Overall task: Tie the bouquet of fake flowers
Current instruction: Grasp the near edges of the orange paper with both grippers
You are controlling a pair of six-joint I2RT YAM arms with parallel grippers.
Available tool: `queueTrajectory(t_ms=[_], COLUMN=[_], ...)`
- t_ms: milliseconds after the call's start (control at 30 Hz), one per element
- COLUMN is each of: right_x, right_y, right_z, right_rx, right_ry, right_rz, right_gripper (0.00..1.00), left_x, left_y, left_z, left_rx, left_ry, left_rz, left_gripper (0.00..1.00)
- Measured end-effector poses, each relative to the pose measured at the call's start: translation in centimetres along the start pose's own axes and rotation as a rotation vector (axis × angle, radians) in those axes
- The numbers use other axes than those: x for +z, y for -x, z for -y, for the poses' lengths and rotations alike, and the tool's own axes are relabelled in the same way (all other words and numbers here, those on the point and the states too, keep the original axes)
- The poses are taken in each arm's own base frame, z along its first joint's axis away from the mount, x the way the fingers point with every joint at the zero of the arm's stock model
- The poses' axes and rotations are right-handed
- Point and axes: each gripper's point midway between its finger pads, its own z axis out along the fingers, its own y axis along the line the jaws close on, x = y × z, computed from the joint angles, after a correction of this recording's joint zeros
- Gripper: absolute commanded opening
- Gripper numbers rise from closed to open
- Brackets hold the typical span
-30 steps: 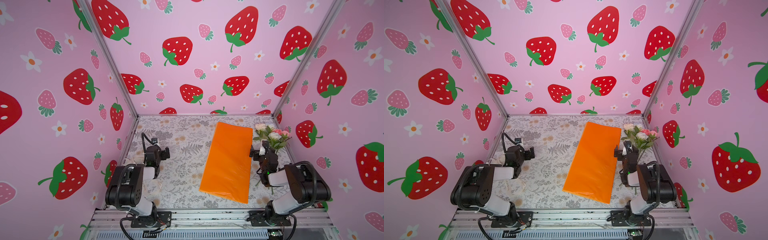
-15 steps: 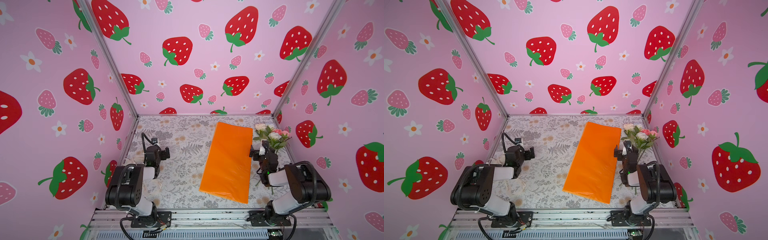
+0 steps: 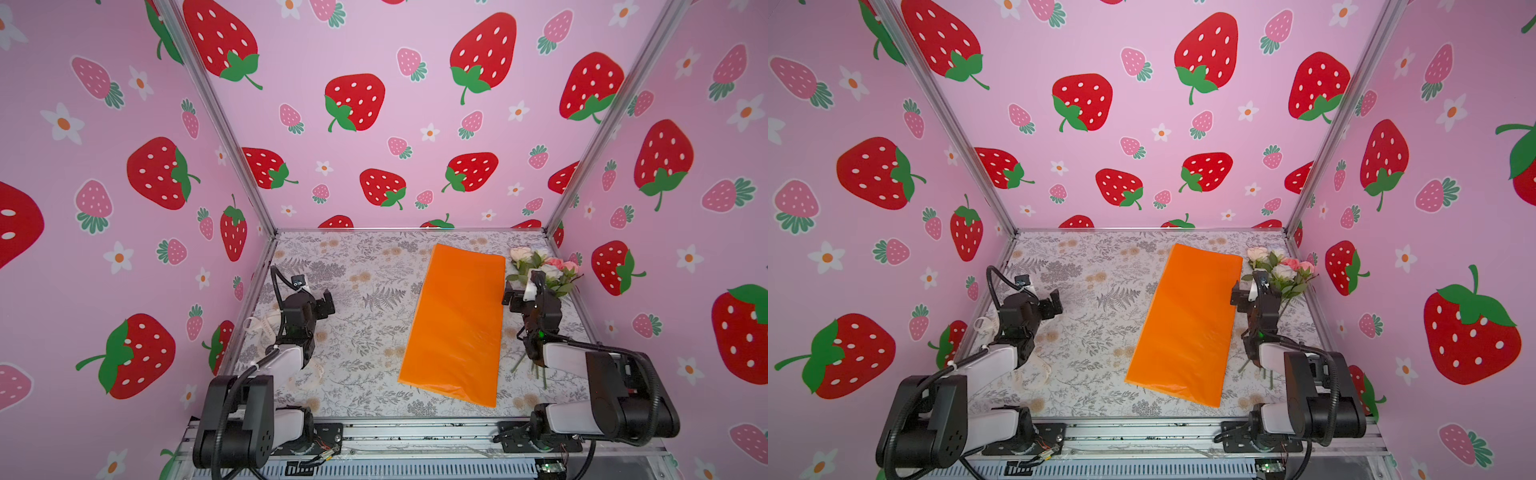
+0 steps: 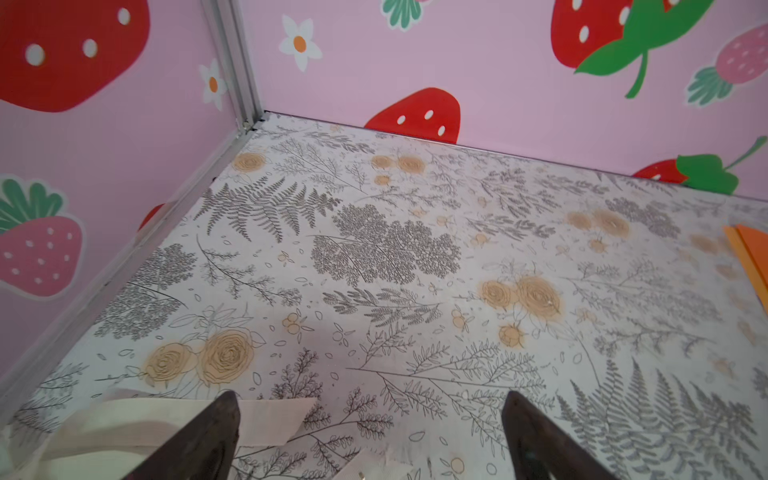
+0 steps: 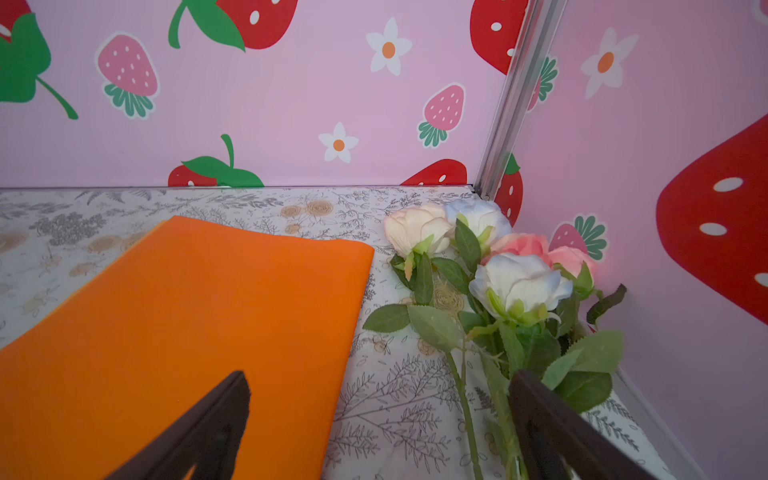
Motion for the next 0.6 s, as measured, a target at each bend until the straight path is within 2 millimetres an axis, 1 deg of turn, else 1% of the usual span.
queueTrajectory(t_ms=[100, 133, 200, 267, 300, 400, 467, 533, 600], right_x=[1.5, 1.8, 2.1, 1.7, 1.3, -0.5, -1.3, -1.6, -1.8], right_y=[1.6, 1.8, 1.3, -0.1, -1.3, -4.9, -6.4, -7.5, -8.9], right_z=[-0.3, -0.5, -1.3, -2.4, -3.0, -5.0, -6.0, -6.7, -7.1], right_rx=[0.092, 0.114, 0.164, 0.197, 0.216, 0.282, 0.323, 0.352, 0.377], right_ry=[0.002, 0.017, 0.058, 0.112, 0.145, 0.249, 0.296, 0.325, 0.332], right_rz=[-0.088, -0.119, -0.199, -0.273, -0.322, -0.457, -0.524, -0.571, -0.627], right_gripper=[1.00, 1.00, 1.00, 0.97, 0.94, 0.83, 0.76, 0.70, 0.67], left_x=[-0.9, -1.3, -1.8, -2.0, -2.0, -2.3, -3.2, -4.3, -5.3], left_y=[2.5, 3.1, 2.9, 1.4, 0.4, -4.2, -7.0, -8.8, -9.9], left_z=[-0.3, -0.2, 0.8, 2.2, 3.2, 7.1, 9.9, 12.3, 14.4], left_rx=[-0.115, -0.157, -0.224, -0.274, -0.290, -0.294, -0.266, -0.232, -0.207], left_ry=[0.038, 0.032, -0.027, -0.099, -0.141, -0.260, -0.329, -0.391, -0.448], left_rz=[-0.030, -0.039, -0.079, -0.155, -0.204, -0.401, -0.512, -0.584, -0.629], left_gripper=[0.99, 0.99, 1.00, 0.97, 0.97, 0.97, 0.97, 0.97, 0.97])
